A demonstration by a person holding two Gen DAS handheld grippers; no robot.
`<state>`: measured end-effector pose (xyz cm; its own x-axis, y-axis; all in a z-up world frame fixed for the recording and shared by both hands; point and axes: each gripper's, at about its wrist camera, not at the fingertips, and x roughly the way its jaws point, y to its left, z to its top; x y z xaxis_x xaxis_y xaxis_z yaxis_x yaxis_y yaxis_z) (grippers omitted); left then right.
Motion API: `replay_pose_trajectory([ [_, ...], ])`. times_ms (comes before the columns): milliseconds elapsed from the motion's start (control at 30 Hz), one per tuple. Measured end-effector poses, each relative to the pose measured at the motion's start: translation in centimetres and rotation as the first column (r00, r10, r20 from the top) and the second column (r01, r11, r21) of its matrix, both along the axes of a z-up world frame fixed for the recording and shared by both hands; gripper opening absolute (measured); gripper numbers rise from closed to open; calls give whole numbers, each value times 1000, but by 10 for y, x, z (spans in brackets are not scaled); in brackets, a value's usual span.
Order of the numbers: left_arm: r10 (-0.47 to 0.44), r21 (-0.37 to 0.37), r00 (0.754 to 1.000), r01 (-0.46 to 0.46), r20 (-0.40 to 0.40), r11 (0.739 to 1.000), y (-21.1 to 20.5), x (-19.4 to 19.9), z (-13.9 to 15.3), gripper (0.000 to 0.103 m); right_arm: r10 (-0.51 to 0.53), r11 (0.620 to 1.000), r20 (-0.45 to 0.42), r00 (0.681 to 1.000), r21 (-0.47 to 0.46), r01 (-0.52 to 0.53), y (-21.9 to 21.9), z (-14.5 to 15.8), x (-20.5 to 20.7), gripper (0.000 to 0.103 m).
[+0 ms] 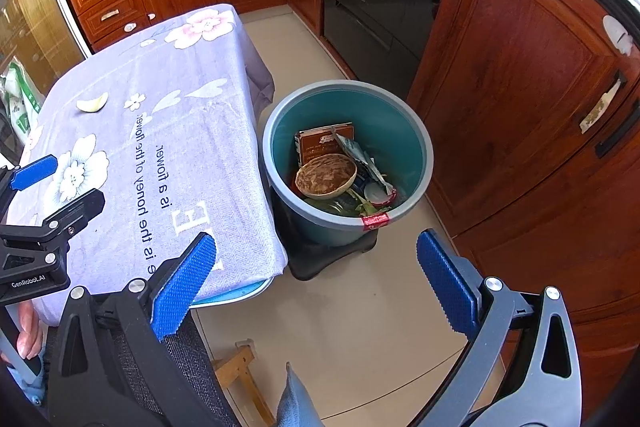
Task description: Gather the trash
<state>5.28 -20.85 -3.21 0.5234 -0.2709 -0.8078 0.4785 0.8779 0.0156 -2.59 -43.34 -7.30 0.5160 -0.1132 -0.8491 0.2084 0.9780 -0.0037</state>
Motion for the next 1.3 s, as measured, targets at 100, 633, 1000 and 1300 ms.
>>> replay_pose_trajectory([
  [100,0,1,1000,0,2,1000,0,1,0,99,-1,1000,-2,1000,-2,1,0,0,2,97],
  [633,-14,23,1000,14,8,1000,-4,0,-5,99,-4,1000,-8,1000,-4,4,-2,-2,6,97],
  [1000,-11,37,1000,11,13,999,-5,0,-4,99,-7,1000,-8,1000,-7,7,-3,-4,7,97],
  [1300,-12,38,1000,12,7,999,-4,0,-4,99,-7,1000,-6,1000,-12,7,-3,-3,8,97],
])
